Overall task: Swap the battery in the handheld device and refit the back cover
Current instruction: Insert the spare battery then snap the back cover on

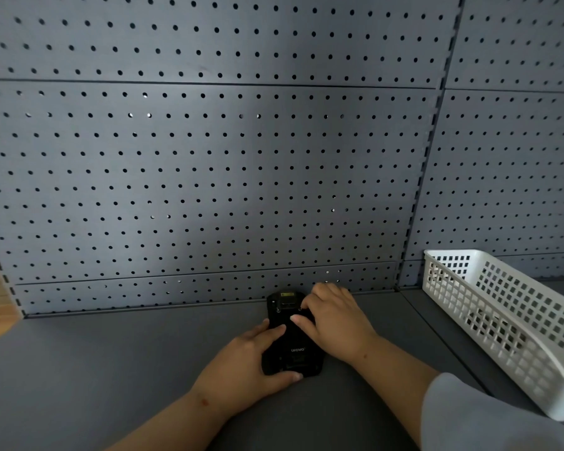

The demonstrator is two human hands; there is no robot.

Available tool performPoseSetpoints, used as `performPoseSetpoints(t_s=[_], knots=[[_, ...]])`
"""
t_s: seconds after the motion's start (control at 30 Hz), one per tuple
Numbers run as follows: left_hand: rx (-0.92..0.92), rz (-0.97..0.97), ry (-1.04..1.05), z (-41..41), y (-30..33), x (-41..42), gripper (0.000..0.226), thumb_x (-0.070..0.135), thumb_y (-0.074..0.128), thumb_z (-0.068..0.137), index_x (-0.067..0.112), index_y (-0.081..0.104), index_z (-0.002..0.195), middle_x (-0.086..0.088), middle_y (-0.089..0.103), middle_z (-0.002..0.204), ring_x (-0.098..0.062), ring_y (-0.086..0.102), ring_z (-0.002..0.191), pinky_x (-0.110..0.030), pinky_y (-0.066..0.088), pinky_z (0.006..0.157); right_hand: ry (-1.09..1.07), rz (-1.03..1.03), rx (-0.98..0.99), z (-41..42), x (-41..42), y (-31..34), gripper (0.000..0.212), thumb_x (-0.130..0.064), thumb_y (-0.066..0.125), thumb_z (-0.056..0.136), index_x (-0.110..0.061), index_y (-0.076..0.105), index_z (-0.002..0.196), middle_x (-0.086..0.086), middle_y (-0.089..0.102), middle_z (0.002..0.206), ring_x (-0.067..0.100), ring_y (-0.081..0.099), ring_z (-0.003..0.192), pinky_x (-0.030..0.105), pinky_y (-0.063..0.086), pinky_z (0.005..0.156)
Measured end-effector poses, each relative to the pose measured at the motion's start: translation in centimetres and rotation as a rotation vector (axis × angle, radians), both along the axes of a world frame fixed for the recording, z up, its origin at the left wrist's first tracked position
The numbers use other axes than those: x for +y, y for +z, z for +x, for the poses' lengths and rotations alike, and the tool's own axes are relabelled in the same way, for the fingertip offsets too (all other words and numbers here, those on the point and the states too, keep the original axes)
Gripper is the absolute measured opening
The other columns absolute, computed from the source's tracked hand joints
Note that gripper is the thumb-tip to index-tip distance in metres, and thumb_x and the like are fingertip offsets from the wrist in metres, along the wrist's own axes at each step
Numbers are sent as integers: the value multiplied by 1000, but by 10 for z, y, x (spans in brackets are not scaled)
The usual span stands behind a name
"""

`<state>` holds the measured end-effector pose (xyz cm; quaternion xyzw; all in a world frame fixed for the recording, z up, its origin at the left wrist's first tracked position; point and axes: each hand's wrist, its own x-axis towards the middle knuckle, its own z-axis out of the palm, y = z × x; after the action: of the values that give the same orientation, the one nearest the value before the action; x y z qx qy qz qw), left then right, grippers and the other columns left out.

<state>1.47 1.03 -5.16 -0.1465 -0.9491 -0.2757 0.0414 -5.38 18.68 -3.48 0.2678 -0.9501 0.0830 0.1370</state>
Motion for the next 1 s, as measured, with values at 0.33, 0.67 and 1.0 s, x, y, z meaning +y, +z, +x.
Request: performPoseSetpoints(t_s=[0.33,0.67,1.0], knots=[[-3,13,2,0,-1,-1,98,77,44,51,36,29,139,3,25,153,-4,26,137,-15,19,107,-41,-50,11,-2,-5,-1,43,-47,41,92,-13,58,111,3,54,113,20,45,112,31,32,100],[-152,-50,-56,-15,16,-8,114,68,65,55,29,5,144,9,23,145,-5,30,128,-23,29,107,74,-356,-558,4,21,-5,74,-54,51,84,-25,21,145,-2,30,149,13,30,137,27,27,112],[-332,-266,-125,-40,30,-10,132,68,73,46,25,-3,145,9,3,147,-13,13,138,-28,18,117,144,-124,-749,-4,29,6,109,-51,70,71,-28,-6,146,-10,-7,157,13,2,144,29,12,117]])
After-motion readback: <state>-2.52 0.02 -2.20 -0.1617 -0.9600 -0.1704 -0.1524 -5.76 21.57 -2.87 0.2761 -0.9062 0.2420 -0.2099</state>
